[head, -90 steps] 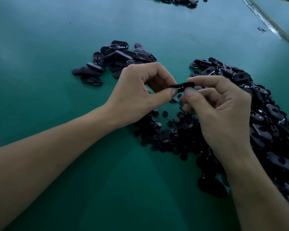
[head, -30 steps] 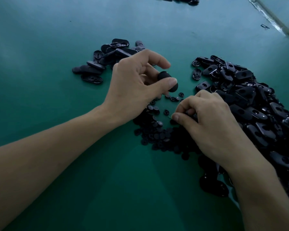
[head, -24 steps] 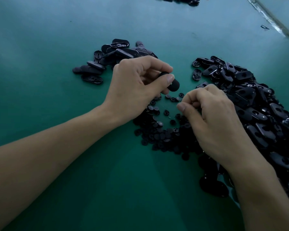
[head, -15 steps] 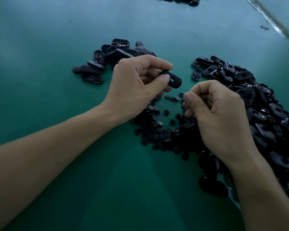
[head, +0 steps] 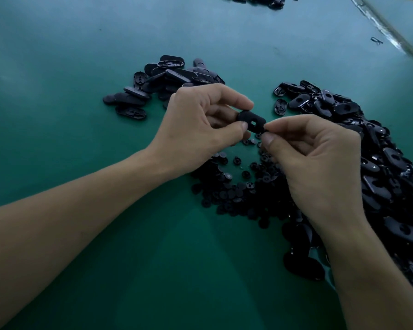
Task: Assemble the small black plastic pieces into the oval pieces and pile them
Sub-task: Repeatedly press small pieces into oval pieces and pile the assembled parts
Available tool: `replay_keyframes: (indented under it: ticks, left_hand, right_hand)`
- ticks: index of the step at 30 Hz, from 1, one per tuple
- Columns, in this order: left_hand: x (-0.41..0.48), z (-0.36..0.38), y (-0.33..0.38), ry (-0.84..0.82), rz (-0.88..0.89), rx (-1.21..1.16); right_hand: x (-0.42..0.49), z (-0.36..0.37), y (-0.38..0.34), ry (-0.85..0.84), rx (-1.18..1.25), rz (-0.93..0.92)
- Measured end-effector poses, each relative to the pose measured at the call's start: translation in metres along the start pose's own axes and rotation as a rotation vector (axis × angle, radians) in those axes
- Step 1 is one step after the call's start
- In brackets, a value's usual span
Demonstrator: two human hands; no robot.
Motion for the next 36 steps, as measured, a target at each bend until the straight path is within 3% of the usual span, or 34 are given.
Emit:
replay_keyframes:
  ticks: [36]
  left_hand:
    - [-0.0035, 0.0034, -0.0022, -0.089, 0.077, 0.035]
  right_hand:
    - [-0.0040, 0.0032, -0.0026, 0.037, 0.004, 0.064]
Point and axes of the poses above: each hand's wrist, its own x-axis towards the middle knuckle, its own z-axis out of the palm, y = z × x, the point moved 1 cm from there along x, towards the middle knuckle, and after that the axes turned 6 degrees about -x, right-handed, at the moved point
